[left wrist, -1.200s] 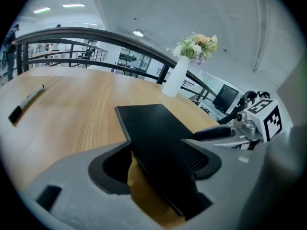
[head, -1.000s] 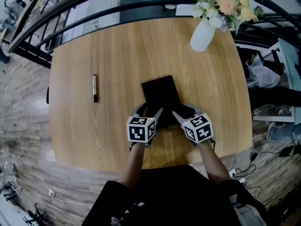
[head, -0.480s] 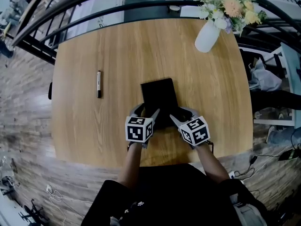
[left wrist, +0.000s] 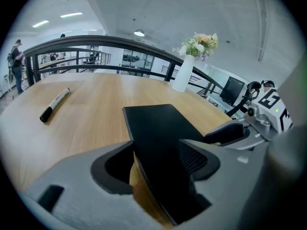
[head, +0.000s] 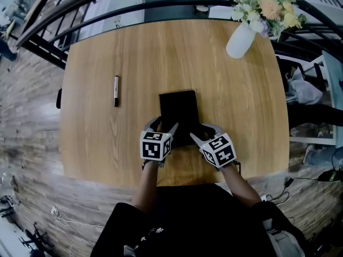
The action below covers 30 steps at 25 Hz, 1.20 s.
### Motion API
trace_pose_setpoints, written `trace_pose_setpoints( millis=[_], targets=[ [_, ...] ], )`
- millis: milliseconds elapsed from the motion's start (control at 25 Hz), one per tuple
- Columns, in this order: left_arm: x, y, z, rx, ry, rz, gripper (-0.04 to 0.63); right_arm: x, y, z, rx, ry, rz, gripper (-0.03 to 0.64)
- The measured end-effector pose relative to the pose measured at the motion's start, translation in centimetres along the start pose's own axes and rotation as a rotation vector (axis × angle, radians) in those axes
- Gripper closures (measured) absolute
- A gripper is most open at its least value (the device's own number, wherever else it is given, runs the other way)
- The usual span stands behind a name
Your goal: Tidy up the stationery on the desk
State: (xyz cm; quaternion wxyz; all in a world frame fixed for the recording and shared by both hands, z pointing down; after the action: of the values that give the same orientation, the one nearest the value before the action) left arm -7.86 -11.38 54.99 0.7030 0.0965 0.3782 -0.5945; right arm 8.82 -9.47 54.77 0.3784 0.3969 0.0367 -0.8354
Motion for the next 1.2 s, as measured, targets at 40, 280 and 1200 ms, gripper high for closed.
trace_pose_setpoints(
  millis=[40, 280, 1200],
  targets=[
    [-0.1, -0.1, -0.1, 0.004, 0.001, 0.001, 0.314, 0.0, -0.2, 0.1, 0.001, -0.001, -0.004, 0.44],
    [-0.6, -0.8, -0.9, 0.028, 0.004, 0.01, 0.318, -0.2, -1.4, 0.4, 0.019, -0.01, -0.02, 0.439],
    [-1.5, -1.6, -2.2, 0.072, 0.007, -0.015, 0.319, -0.5, -3.4, 0.6, 0.064, -0.036, -0.048, 0.443]
  ],
)
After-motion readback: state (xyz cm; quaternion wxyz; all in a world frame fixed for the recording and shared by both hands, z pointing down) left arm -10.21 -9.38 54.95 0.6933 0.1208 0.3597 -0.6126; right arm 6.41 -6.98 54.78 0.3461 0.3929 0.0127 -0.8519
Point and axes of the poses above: the fingertips, and each gripper's own axes: z forward along the fingers, y to its right, x out of its top, the point moved 7 cm from there along -z, backward along the fingers, and after that the axes turned 3 degrees about -z, right-handed, at the moved point
